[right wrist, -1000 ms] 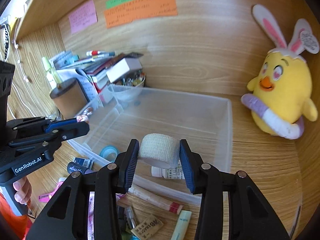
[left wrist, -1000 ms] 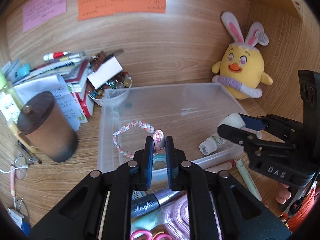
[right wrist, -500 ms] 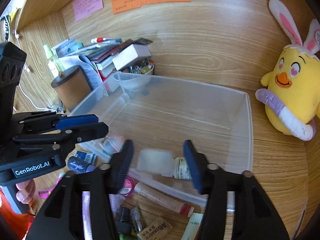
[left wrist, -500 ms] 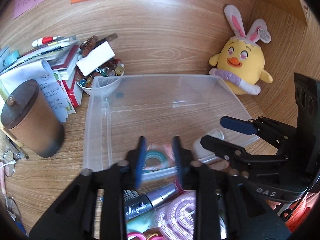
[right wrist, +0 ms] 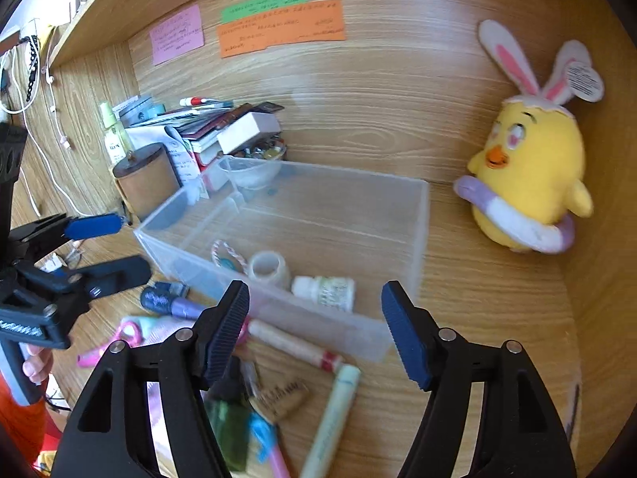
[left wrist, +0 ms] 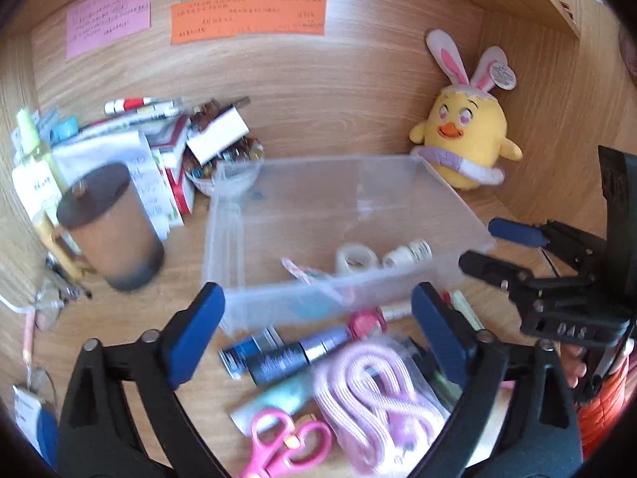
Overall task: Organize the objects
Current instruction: 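Lower the cord and bandage roll into the clear box and open both grippers, then grasp the bagged pink rope with the left gripper while the right grasps the pale green tube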
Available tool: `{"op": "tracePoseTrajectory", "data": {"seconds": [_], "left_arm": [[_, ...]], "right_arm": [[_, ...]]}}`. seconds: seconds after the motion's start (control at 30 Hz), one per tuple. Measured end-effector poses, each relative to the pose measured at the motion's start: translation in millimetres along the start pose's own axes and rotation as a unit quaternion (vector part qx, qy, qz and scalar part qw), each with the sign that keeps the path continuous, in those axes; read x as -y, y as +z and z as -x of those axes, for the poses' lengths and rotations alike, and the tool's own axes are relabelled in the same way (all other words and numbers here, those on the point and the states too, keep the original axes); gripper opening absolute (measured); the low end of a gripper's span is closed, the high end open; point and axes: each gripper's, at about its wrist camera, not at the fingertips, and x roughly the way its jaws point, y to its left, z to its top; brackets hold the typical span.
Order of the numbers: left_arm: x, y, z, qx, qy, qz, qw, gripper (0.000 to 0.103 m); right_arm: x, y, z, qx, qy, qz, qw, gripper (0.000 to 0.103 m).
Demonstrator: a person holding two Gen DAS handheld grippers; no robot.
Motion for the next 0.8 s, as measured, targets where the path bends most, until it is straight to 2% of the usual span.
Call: {"op": "tracePoseTrajectory", "data": {"seconds": [0.2,0.37,0.47,0.6,0.8], "left_arm": [[16,-30,-8,-0.039,-0.006,-0.013,0.9992,0.097],[28,-53,-20,-0.079,-0.035,-0.012,0.9962,0.097],[37,-63,-26,-0.094,-0.040,-0.014,0.9947,0.097],[39,-73,-26,-0.092,-0.020,-0.020,0.9953,0.097],[22,-81,-13,-0.088,-0.008,-0.015,0.9959,0.098]], "right_arm": [[12,-27,8,-0.014,-0.024,-0.010,1.000,0.066],[22,-55,3,-0.047,-0.025,-0.027,0.998,0.066],[24,-67,-4,-0.066,-0.031,-0.027,0.997,0.066],[24,-75,-7,-0.079,-0.032,-0.025,0.996,0.066],[23,-81,-5,-0.083,-0.041,-0.014,0.996,0.064]]}}
